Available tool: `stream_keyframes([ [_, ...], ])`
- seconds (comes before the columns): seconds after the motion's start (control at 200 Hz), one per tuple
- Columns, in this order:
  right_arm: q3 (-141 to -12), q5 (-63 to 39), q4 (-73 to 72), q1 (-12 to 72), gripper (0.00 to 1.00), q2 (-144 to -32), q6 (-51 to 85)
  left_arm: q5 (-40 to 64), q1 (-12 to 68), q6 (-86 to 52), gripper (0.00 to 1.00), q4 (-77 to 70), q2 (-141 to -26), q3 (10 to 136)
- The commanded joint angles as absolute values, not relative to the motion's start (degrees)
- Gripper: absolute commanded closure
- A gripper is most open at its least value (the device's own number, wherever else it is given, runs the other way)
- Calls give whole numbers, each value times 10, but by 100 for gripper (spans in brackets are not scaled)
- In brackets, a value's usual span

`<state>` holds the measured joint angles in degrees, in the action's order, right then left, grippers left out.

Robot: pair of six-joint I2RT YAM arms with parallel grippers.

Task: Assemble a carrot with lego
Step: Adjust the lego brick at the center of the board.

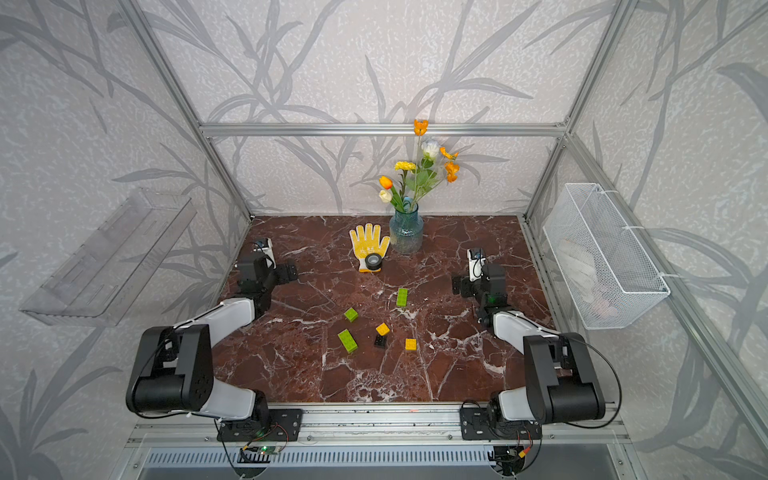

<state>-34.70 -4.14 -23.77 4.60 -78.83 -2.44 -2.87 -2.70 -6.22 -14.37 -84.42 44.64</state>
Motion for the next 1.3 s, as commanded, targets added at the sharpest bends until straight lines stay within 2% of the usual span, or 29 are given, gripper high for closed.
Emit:
stream_keyframes([
  [0.0, -403, -23, -65, 74, 1, -764, 36, -61, -5, -128, 0, 75, -836, 544],
  [0.1, -453, 66, 43, 137, 1, -775, 50, -45, 27, -158, 0, 201, -857, 620],
  [0.18, -472, 175, 88, 213, 1, -783, 31, -69, 64, -171, 0, 279, -864, 665],
  [0.27, -488, 217, 117, 286, 1, -789, 20, -83, 98, -193, 0, 308, -850, 673],
  [0.34, -503, 268, 150, 320, 1, -797, 73, -78, 114, -226, 0, 322, -833, 663],
  [0.465, -535, 223, 226, 350, 0, -807, 77, -66, 140, -262, 0, 346, -812, 641],
  [0.56, -528, 170, 252, 360, 8, -800, 114, -72, 154, -289, 0, 381, -804, 630],
  [0.645, -521, 95, 256, 374, 8, -795, 135, -59, 156, -306, 0, 380, -792, 605],
  [0.785, -507, 103, 203, 394, 10, -822, 172, -44, 157, -326, 0, 388, -784, 576],
  [1.08, -680, 65, 268, 392, 17, -994, 274, -55, 160, -340, 0, 403, -756, 543],
  [1.294, -748, 66, 297, 382, 20, -1064, 315, -48, 161, -352, 0, 416, -741, 536],
])
